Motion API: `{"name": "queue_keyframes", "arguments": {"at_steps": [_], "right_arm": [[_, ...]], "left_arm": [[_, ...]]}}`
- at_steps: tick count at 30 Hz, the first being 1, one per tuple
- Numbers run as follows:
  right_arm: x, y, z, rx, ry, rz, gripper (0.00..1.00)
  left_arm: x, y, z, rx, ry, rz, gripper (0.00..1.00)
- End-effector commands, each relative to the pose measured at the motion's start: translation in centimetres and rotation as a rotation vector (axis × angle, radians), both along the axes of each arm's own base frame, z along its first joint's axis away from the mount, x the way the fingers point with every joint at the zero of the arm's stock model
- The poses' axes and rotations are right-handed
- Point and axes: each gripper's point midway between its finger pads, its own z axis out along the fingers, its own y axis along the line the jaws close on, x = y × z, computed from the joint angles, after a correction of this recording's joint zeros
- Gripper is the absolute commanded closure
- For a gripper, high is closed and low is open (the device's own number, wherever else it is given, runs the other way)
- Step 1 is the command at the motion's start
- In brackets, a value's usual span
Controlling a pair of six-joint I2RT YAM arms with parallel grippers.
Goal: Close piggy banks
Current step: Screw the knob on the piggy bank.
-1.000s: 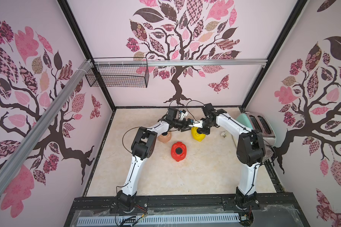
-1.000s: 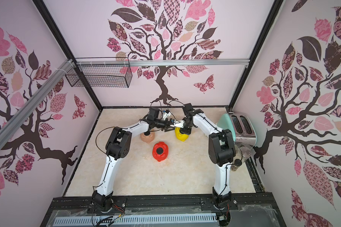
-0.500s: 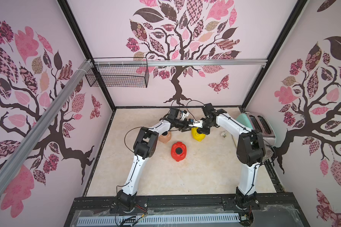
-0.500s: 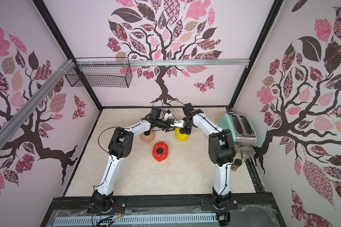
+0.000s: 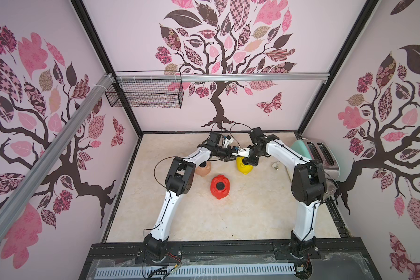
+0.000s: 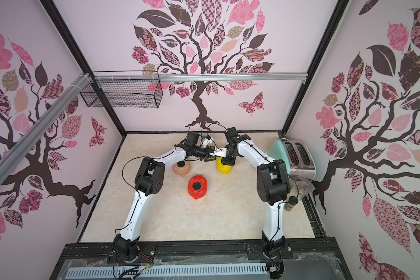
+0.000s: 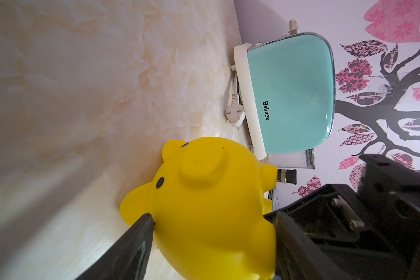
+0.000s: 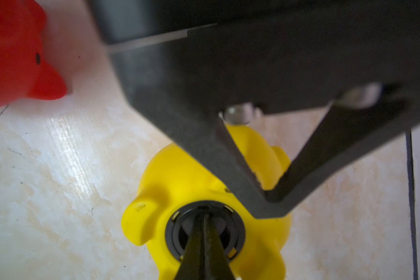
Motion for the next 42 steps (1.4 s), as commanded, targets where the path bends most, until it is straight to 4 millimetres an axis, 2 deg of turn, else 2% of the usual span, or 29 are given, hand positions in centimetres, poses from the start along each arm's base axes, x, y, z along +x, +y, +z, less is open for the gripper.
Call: {"name": "queue_keyframes", "arguments": {"at_steps": [1, 6, 14, 19, 29, 35, 42], "right_arm": [[-1.8, -1.1, -5.1, -0.064, 0.145, -0.049, 1.0], [-1.5, -1.4, -5.2, -0.072, 0.147, -0.101, 1.0], [-0.6, -0.4, -4.5, 0.012, 0.15, -0.219, 1.0], [-0.2, -0.7, -4.8, 0.024, 0.146, -0.308, 1.0], [0.9, -0.4, -3.7, 0.129, 0.133, -0.524, 1.0], [0.8, 0.0, -3.4, 0.174, 0.15, -0.615, 1.0], [1.1, -0.4, -3.3, 0.176, 0.151, -0.724, 1.0]], "left_arm": [[-1.1, -0.4, -3.2, 0.051, 0.063, -0.011, 0.22], [-1.0, -0.3, -3.1, 0.051, 0.066, -0.006, 0.22], [-1.0, -0.2, -3.2, 0.055, 0.068, -0.003, 0.22], [-1.0, -0.3, -3.2, 0.053, 0.067, -0.003, 0.22], [-1.0, -0.3, -3.0, 0.051, 0.065, -0.001, 0.22], [-0.9, -0.2, -3.0, 0.051, 0.064, 0.001, 0.22], [-1.0, -0.3, -3.0, 0.051, 0.062, -0.003, 0.22]]}}
